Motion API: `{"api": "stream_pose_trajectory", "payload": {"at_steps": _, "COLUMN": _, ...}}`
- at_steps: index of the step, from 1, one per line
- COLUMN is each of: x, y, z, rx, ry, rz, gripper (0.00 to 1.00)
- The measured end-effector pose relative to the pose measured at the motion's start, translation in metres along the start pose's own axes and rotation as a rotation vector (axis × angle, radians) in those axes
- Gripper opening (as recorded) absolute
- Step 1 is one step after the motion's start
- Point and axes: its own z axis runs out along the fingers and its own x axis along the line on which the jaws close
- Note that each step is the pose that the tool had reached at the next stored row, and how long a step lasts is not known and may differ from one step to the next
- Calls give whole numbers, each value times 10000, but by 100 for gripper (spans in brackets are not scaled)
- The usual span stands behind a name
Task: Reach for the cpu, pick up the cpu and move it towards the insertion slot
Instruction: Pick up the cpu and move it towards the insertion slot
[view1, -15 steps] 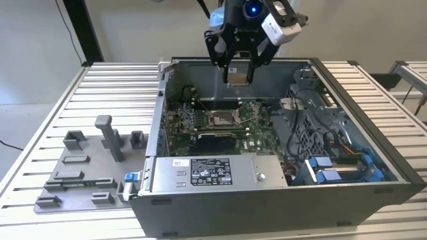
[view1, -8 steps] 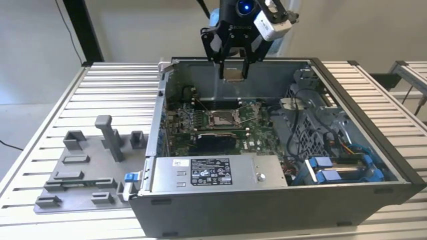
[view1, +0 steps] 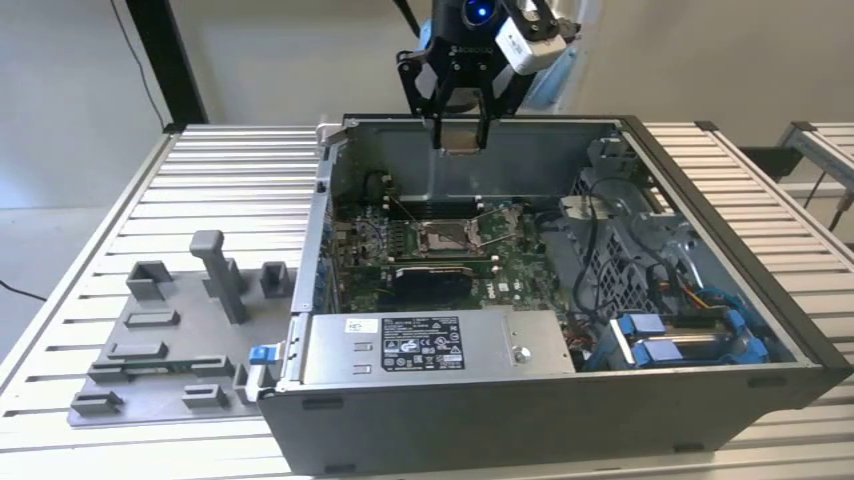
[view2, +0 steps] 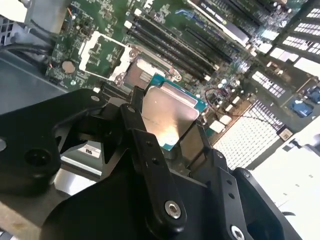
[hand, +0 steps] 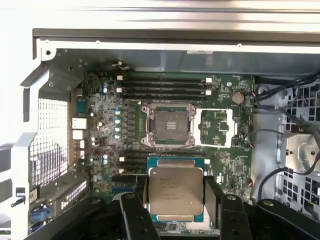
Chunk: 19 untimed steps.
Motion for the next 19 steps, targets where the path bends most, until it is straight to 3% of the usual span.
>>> {"api": "stream_pose_trajectory", "payload": {"at_steps": 5, "x": 1, "y": 194, "z": 66, "rx": 65, "ry": -1, "rz": 0, "gripper": 0}}
{"api": "stream_pose_trajectory", "payload": {"at_steps": 10, "x": 1, "y": 338, "z": 124, "rx": 181, "ry": -1, "rz": 0, "gripper": 0}}
{"api": "stream_pose_trajectory", "payload": {"at_steps": 13, "x": 1, "y": 385, "z": 142, "rx": 231, "ry": -2, "rz": -1, "gripper": 0}}
{"api": "stream_pose_trajectory", "payload": {"at_steps": 19, "x": 28, "y": 429, "z": 163, "rx": 252, "ry": -5, "rz": -1, "gripper": 0}}
